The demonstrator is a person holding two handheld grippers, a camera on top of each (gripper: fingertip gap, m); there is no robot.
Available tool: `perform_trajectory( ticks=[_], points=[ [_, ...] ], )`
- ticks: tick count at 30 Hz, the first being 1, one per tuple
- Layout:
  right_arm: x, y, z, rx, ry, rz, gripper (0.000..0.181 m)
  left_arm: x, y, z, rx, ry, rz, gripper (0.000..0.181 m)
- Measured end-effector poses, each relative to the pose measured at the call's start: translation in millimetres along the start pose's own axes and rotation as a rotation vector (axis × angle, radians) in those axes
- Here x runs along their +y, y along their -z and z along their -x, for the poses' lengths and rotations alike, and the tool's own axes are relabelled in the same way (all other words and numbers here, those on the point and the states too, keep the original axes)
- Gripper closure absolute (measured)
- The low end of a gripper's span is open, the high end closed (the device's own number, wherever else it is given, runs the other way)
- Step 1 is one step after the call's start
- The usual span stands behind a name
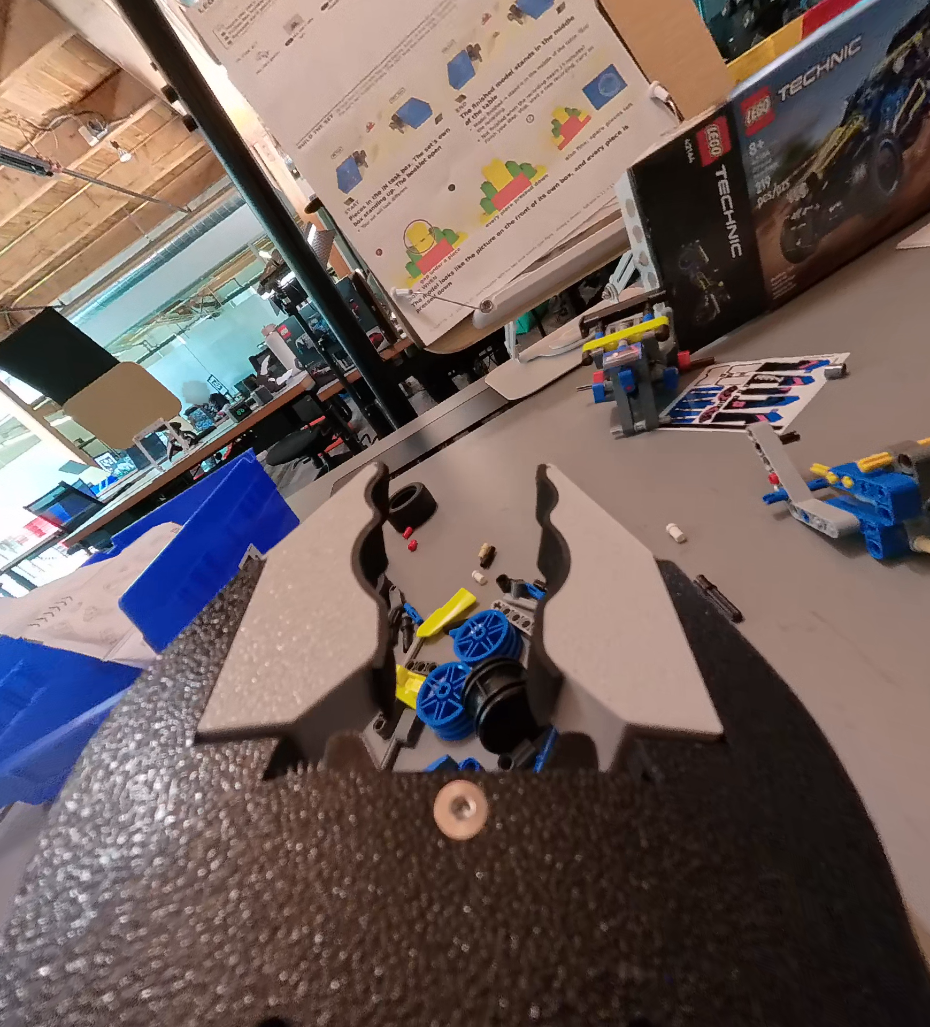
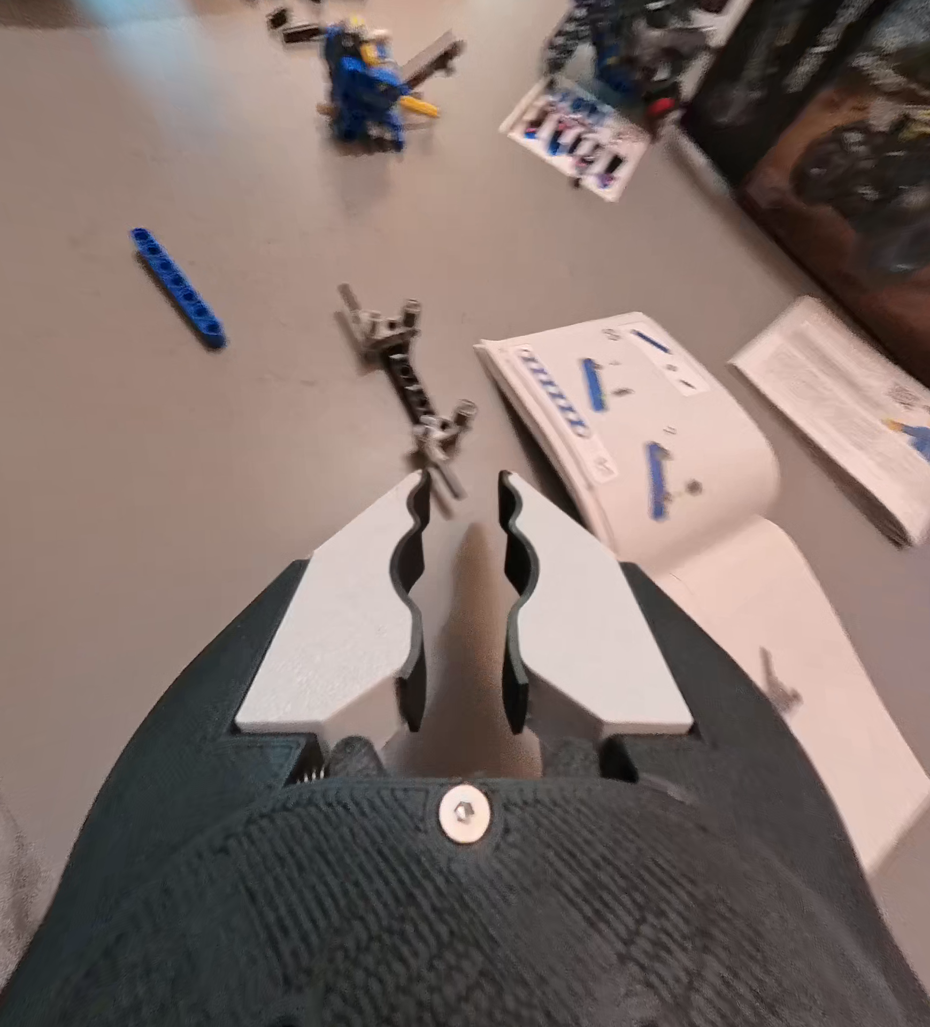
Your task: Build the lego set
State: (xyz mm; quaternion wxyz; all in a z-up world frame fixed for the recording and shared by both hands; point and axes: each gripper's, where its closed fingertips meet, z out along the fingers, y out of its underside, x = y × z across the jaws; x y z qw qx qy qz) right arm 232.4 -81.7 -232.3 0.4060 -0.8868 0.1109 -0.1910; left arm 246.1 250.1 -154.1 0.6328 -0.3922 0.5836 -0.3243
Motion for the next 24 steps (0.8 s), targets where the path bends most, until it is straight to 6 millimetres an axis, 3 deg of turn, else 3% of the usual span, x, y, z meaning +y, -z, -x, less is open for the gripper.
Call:
perform_trajectory(
  ticks=[2, 4, 6, 8, 11, 14, 17, 24],
  points=[
    [9.8, 14.6, -29.7, 0.124, -0.040, -0.001, 0.165, -3.5, 2.6, 7.6, -0.008, 0.037, -0.009, 0.134],
    [30.7, 31.7, -64.9, 0.298, -0.078, 0.043, 0.171, -10.6, 7.0, 17.7, -0.002, 0.076, -0.032, 0.136],
    [51.0, 45.4, -86.9, 0.423, -0.090, 0.086, 0.181, -15.6, 11.7, 29.5, 0.020, 0.105, -0.040, 0.144],
    [63.6, 52.1, -96.8, 0.493, -0.082, 0.111, 0.181, -15.3, 14.1, 36.7, 0.088, 0.140, -0.014, 0.151],
    [69.6, 45.1, -95.2, 0.482, -0.073, 0.112, 0.181, -9.5, 16.3, 33.1, 0.266, 0.218, 0.067, 0.155],
    [78.5, 39.5, -98.1, 0.521, 0.003, 0.183, 0.181, -3.9, 20.9, 18.4, 0.453, 0.266, 0.144, 0.158],
    [78.7, 38.9, -102.7, 0.600, 0.098, 0.213, 0.181, 6.9, 28.1, -11.6, 0.637, 0.242, 0.246, 0.161],
    [80.4, 33.8, -107.5, 0.718, 0.356, 0.350, 0.181, 42.8, 33.1, -79.2, 0.901, -0.090, 0.410, 0.161]
  ],
)
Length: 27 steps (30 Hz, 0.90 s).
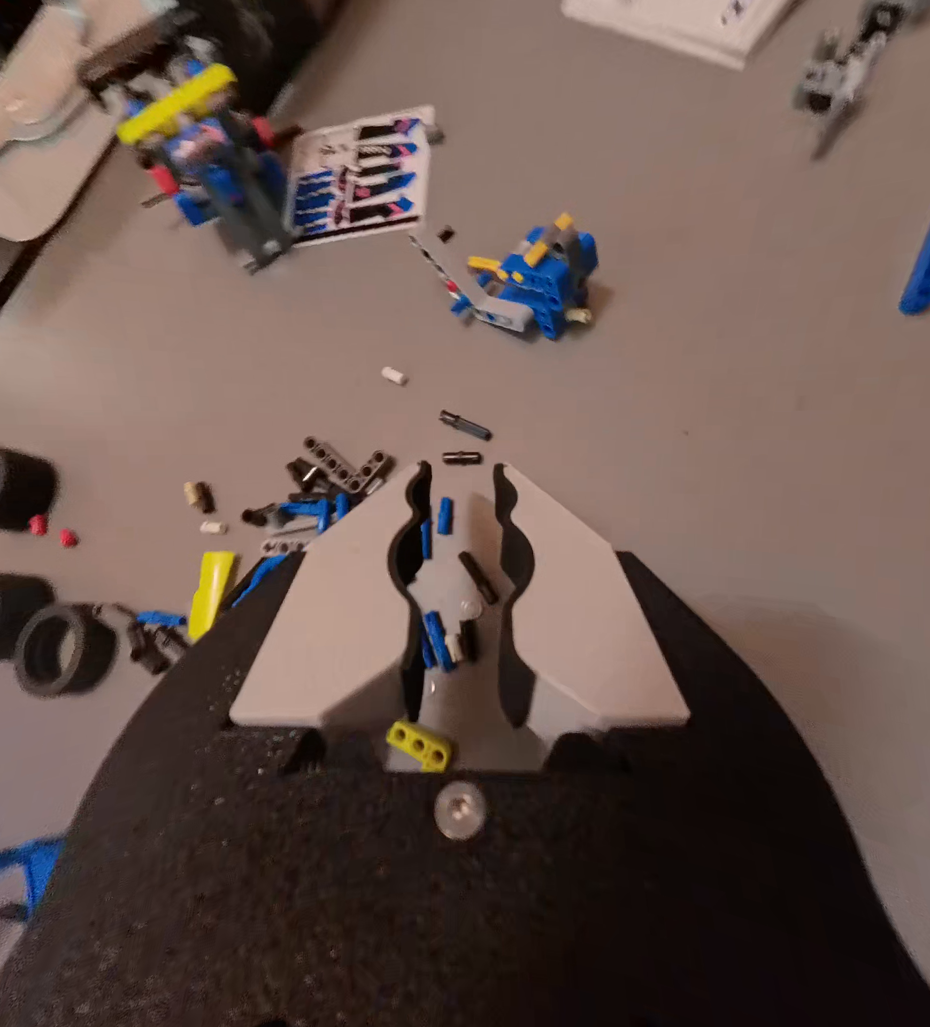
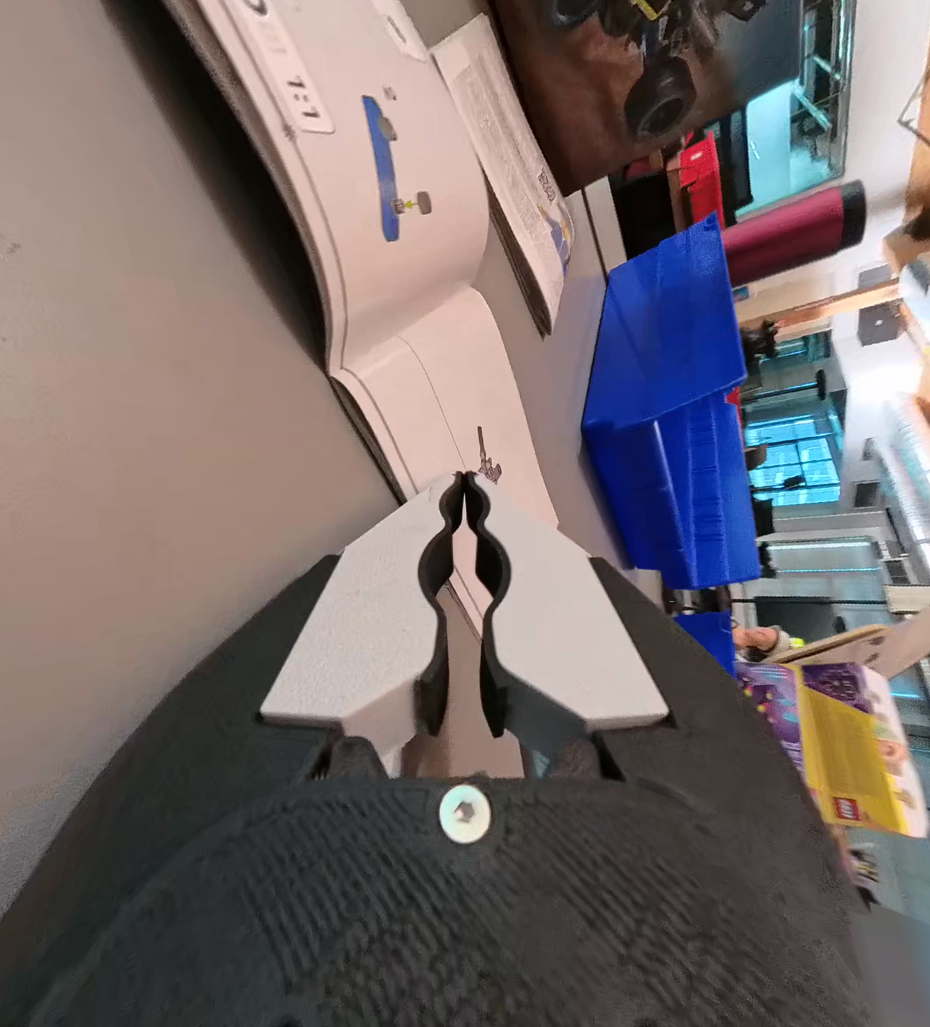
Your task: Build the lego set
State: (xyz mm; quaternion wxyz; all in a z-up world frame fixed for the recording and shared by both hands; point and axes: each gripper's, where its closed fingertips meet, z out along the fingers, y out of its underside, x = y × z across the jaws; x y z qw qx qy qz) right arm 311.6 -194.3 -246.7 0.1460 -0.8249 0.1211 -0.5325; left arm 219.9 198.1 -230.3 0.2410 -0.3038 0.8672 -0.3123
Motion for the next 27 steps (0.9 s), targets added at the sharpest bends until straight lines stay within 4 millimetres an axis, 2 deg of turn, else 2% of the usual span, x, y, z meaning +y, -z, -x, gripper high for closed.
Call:
perform_trajectory(
  ticks=[4, 8, 13, 18, 27],
  points=[
    [0.5, -0.5, -0.6, 0.004, -0.002, 0.002, 0.181, 0.6, -15.4, -0.5, 0.046, -0.063, 0.057, 0.161],
    [0.3, -1.0, -0.6, 0.007, 0.006, 0.001, 0.181, 6.7, -18.7, 6.0, 0.088, -0.114, 0.121, 0.162],
    [0.0, -1.1, -0.6, 0.006, 0.004, -0.001, 0.181, 9.5, -25.1, 1.3, 0.183, -0.083, 0.158, 0.162],
    [-0.3, -1.3, -0.4, 0.007, 0.008, -0.004, 0.181, 11.0, -27.0, -1.0, 0.173, -0.030, 0.176, 0.164],
    [-1.0, -1.3, -0.2, 0.006, 0.011, -0.011, 0.181, 7.0, -28.6, -5.8, 0.126, -0.050, 0.178, 0.168]
  ],
)
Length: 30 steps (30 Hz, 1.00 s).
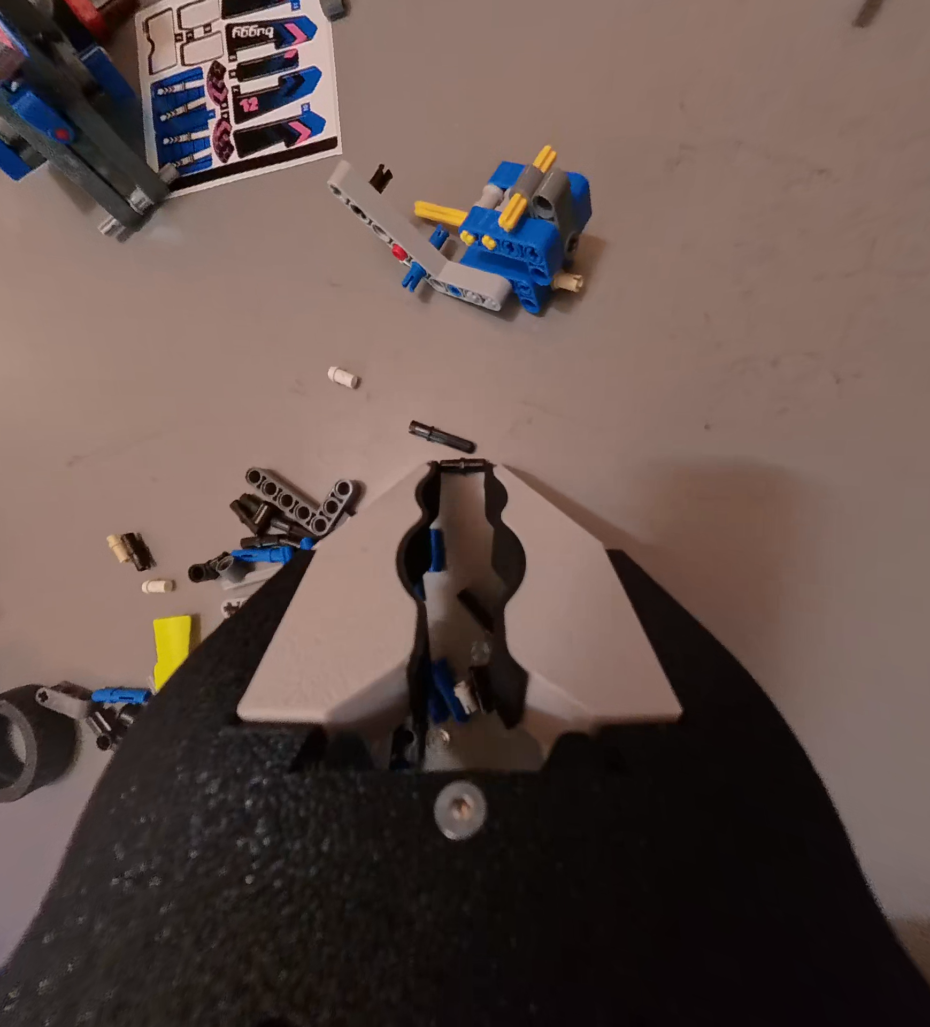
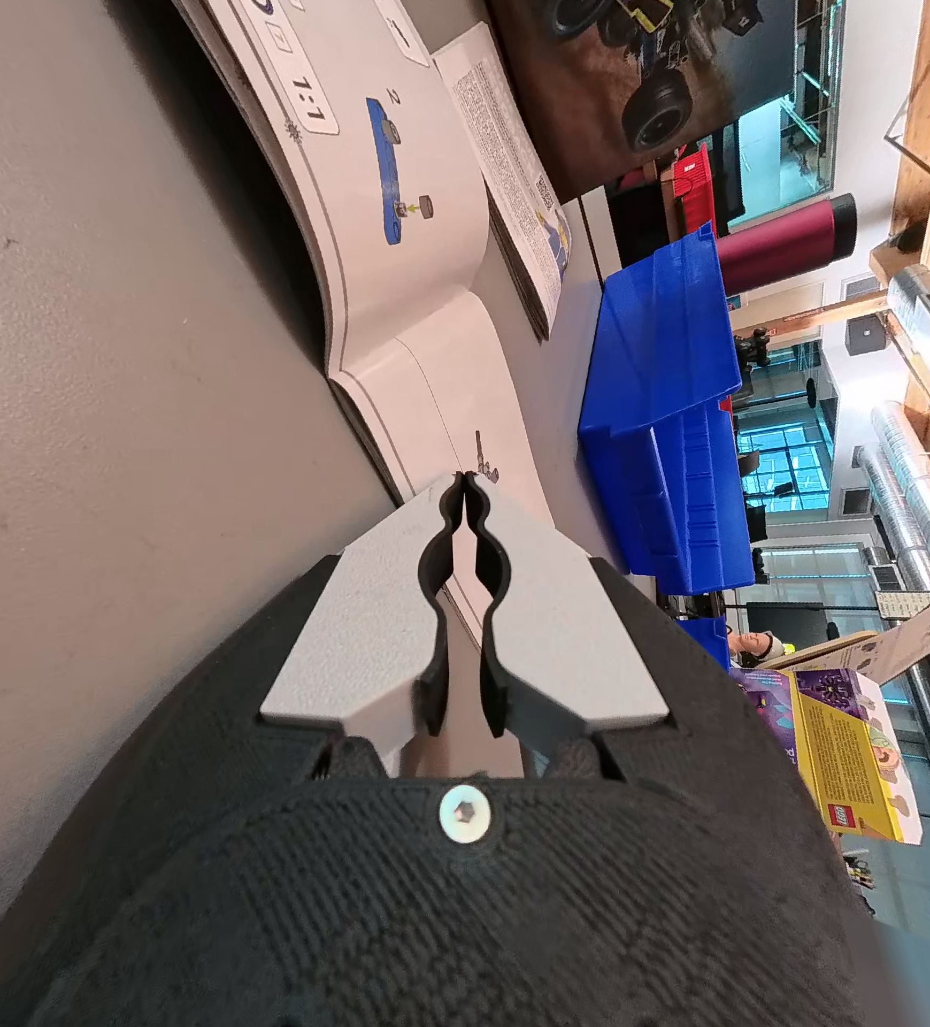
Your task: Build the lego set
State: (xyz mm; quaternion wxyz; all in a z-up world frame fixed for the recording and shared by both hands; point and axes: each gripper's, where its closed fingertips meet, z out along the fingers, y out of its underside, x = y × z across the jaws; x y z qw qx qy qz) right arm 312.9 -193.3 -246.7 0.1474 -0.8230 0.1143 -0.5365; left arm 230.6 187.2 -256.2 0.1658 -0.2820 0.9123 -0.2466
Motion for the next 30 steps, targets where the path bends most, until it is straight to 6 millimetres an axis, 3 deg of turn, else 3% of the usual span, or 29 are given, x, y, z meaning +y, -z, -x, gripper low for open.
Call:
perform_trajectory(
  ticks=[11, 13, 17, 22, 27, 30],
  points=[
    [-0.4, 0.3, -0.3, -0.005, -0.012, -0.011, 0.181, -8.0, 1.3, -20.4, 0.007, -0.018, -0.001, 0.168],
    [-0.5, 0.4, -0.3, -0.006, -0.013, -0.013, 0.181, -23.0, 0.4, -30.2, 0.014, -0.026, -0.051, 0.168],
    [-0.8, 0.4, -0.2, -0.006, -0.012, -0.016, 0.181, -69.2, -14.0, -71.6, 0.101, -0.093, -0.211, 0.169],
    [-1.1, 0.5, -0.2, -0.006, -0.012, -0.019, 0.181, -83.4, -33.1, -101.6, 0.141, -0.189, -0.221, 0.168],
    [-1.3, 0.7, -0.2, -0.004, -0.008, -0.020, 0.181, -88.0, -33.2, -105.3, 0.095, -0.174, -0.253, 0.161],
    [-1.4, 0.7, -0.2, -0.005, -0.009, -0.020, 0.181, -88.3, -22.1, -100.4, 0.041, -0.142, -0.306, 0.156]
  ],
)
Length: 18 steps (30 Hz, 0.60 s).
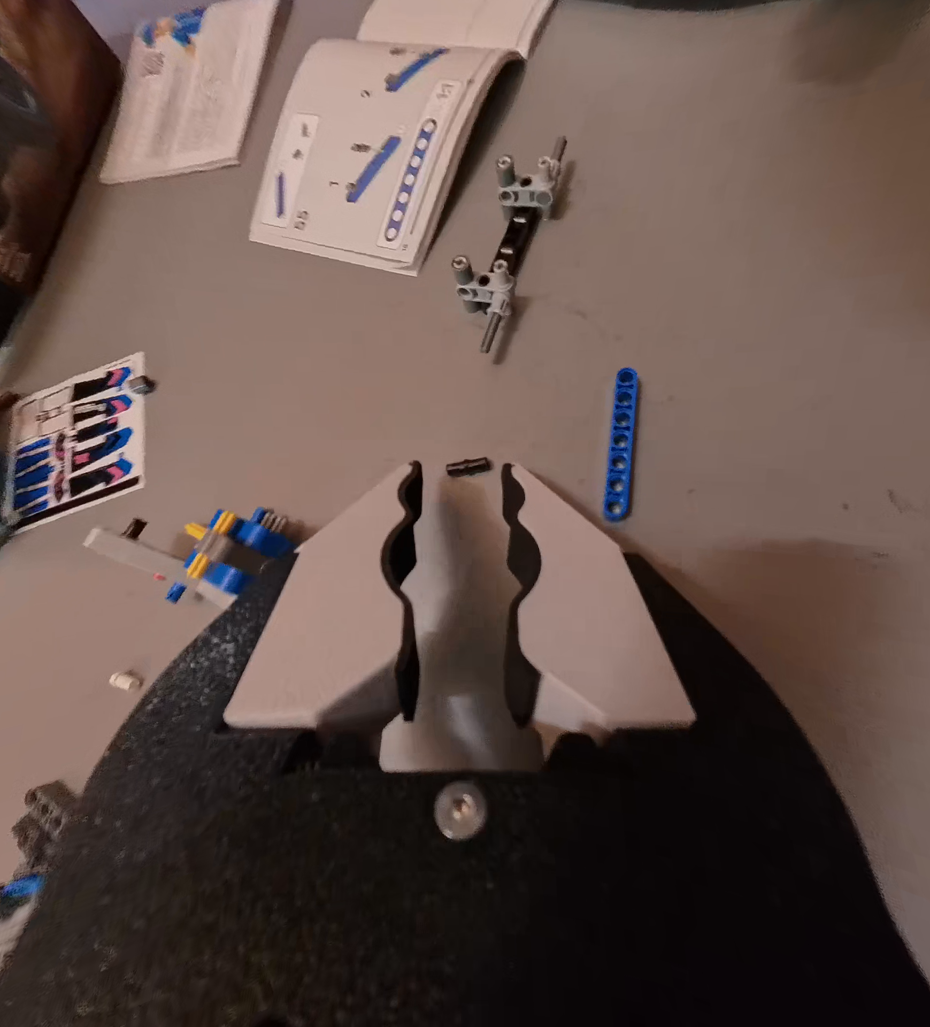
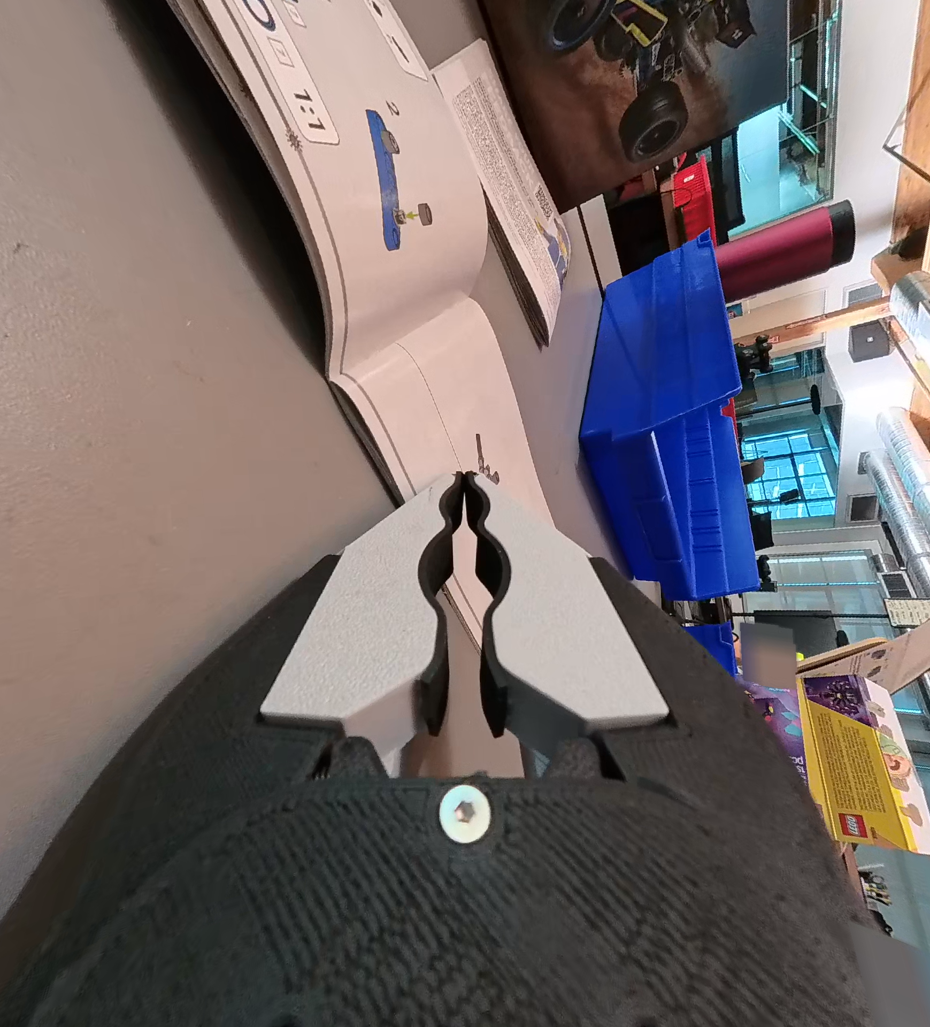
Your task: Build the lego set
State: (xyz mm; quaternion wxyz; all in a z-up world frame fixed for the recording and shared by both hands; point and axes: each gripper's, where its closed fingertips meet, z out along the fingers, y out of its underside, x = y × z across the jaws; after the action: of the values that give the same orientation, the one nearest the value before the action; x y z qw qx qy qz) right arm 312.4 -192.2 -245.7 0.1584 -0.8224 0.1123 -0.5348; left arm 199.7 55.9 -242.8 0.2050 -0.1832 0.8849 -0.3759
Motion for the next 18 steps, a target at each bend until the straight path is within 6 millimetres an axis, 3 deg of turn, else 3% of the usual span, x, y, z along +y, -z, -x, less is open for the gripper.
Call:
perform_trajectory(
  ticks=[3, 7, 11, 14, 18],
  points=[
    [0.0, 0.1, 0.0, 0.000, 0.001, 0.000, 0.181, 15.2, 24.9, 25.2, -0.126, 0.044, 0.020, 0.160],
    [0.0, 0.1, 0.0, 0.000, 0.002, 0.001, 0.181, 65.0, 78.3, 73.9, -0.312, 0.123, 0.171, 0.163],
    [-0.1, 0.2, 0.2, 0.000, 0.005, 0.002, 0.181, 107.2, 108.8, 73.6, -0.243, 0.091, 0.303, 0.162],
    [0.0, 0.4, -0.1, 0.002, 0.008, 0.004, 0.181, 122.4, 119.6, 69.4, -0.219, 0.066, 0.355, 0.163],
    [-0.2, 1.2, -1.1, 0.010, 0.013, 0.004, 0.181, 130.3, 144.4, 82.2, -0.324, 0.134, 0.355, 0.164]
  ],
)
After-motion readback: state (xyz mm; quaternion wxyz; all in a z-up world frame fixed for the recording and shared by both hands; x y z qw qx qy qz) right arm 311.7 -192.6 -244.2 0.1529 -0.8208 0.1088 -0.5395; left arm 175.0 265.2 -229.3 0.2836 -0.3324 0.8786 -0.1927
